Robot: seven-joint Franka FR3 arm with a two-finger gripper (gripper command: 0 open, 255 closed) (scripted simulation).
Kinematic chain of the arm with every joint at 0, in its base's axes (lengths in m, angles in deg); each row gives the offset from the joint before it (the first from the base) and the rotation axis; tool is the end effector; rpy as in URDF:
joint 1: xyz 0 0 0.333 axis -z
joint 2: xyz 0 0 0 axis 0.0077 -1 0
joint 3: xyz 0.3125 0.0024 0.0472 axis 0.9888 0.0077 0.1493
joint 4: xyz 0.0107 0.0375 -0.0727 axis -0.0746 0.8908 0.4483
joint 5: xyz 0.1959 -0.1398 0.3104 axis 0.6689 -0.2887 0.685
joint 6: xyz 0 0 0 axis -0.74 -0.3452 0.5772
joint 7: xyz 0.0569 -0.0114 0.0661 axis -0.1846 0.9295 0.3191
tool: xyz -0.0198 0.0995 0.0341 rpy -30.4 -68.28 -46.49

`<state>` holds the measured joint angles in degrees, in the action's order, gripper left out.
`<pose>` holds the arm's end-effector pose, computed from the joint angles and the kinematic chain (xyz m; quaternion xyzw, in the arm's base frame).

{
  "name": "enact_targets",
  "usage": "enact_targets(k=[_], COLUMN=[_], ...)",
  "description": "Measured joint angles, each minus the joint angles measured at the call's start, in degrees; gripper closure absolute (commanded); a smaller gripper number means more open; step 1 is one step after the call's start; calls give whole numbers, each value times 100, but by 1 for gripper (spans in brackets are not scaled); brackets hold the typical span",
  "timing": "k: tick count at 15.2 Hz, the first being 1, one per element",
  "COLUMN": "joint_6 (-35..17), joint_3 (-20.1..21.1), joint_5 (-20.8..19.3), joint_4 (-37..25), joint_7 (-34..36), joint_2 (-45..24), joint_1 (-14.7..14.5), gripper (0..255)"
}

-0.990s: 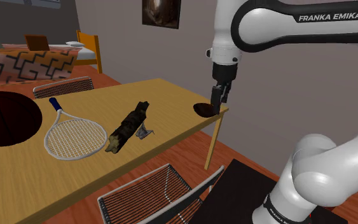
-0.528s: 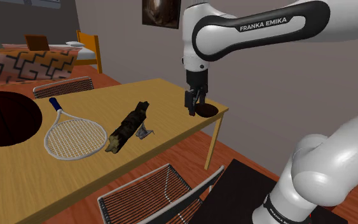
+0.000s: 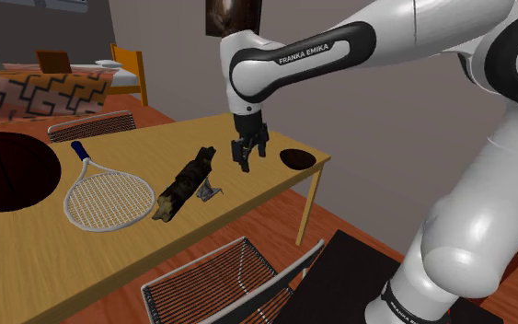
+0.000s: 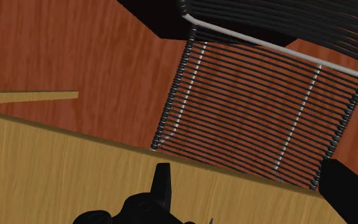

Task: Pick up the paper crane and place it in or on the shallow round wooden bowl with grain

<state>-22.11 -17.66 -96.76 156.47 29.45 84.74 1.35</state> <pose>0.5130 0.0659 0.4599 0.9917 0.0620 -0.0856 0.0731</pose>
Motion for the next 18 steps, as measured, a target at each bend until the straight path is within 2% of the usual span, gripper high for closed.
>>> enact_targets(k=[8, 14, 16, 18], joint_6=[153, 656, 1011, 1079], joint_3=[30, -71, -115, -137], joint_5=[-351, -557, -611, -628], joint_4=[-1867, -3821, -4852, -5147], joint_7=[377, 453, 452, 452], joint_2=[-2052, -3729, -4469, -4730], joint_1=[-133, -317, -444, -473], gripper=[0, 0, 0, 0])
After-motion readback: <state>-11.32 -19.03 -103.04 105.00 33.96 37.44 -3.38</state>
